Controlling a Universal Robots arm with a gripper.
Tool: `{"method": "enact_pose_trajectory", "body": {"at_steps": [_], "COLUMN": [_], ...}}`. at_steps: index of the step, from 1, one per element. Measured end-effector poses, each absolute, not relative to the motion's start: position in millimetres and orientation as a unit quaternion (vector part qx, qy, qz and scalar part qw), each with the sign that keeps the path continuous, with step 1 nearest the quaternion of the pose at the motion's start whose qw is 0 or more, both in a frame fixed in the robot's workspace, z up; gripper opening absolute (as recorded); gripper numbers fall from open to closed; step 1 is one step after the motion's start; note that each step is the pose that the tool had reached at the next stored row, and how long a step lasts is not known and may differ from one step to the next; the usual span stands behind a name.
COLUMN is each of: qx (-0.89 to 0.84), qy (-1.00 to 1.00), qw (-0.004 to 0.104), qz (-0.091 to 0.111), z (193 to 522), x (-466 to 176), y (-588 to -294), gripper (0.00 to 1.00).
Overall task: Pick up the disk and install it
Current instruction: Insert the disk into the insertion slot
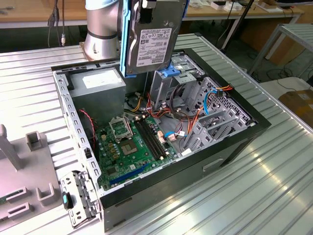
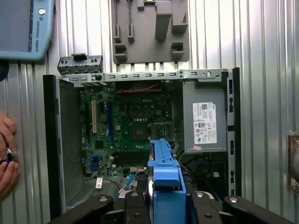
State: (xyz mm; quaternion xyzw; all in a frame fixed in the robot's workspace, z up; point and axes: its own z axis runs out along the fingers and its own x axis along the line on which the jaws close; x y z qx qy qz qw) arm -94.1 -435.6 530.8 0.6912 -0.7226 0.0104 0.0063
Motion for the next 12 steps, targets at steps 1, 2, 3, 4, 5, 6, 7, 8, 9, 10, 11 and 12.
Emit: {"method": "enact_pose_trajectory", "body": {"at_steps": [1,2,3,4,5,6,7,8,9,10,11,12], "qx": [0.691,0.691,0.691,0.691,0.691,0.691,0.691,0.691,0.691,0.691,0.691,0.691], "qy": [-0.723,-0.723,-0.723,-0.723,-0.723,-0.723,-0.723,-0.723,-0.723,-0.723,-0.723,-0.723], "qw": [0.006,0.006,0.006,0.006,0.006,0.006,0.006,0.006,0.006,0.006,0.006,0.006], "qz": [0.01,0.01,0.01,0.01,0.01,0.01,0.01,0.01,0.01,0.01,0.01,0.01], "z": [531,531,531,531,531,531,531,531,531,530,530,530], "x": [-94,-94,-94,-94,-94,-94,-94,-94,-94,-94,-94,-94], "y": [-436,-436,-437,-437,-437,-437,-438,-441,-446,-451,-456,-460], "gripper": [0.37,0.37,0.37,0.37,0.37,0.37,0.37,0.37,0.37,0.37,0.37,0.37]}}
